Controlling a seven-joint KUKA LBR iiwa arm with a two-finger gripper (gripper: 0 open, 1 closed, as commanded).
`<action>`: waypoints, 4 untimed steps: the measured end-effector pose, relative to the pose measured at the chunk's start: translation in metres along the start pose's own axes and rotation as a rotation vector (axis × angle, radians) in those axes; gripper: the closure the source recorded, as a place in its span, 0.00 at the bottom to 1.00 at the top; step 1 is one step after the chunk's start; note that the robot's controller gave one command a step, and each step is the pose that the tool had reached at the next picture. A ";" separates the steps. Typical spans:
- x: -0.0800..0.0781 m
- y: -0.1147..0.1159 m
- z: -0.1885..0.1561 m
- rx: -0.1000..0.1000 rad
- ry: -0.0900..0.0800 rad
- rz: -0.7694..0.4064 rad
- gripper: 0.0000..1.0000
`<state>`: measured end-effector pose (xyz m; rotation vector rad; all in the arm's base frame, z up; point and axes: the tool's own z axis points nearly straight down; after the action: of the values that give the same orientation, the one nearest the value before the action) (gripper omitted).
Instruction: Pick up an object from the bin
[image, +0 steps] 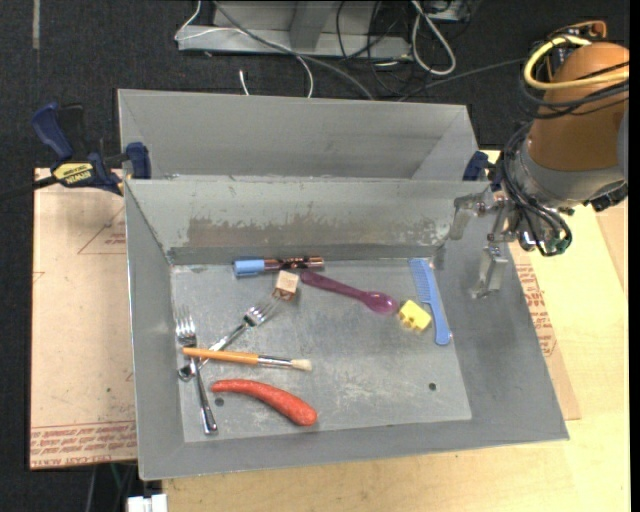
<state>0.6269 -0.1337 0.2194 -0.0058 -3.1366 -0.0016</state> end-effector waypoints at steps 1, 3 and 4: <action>-0.002 0.001 -0.005 0.001 -0.008 -0.004 0.00; 0.005 0.008 0.058 -0.002 -0.017 0.609 0.00; 0.023 0.035 0.093 -0.003 -0.005 0.699 0.00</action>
Offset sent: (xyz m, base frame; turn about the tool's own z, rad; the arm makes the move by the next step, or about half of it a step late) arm -0.0182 0.0290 -0.1494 0.5675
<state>0.6038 -0.0985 0.1268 -1.0806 -2.9498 -0.0039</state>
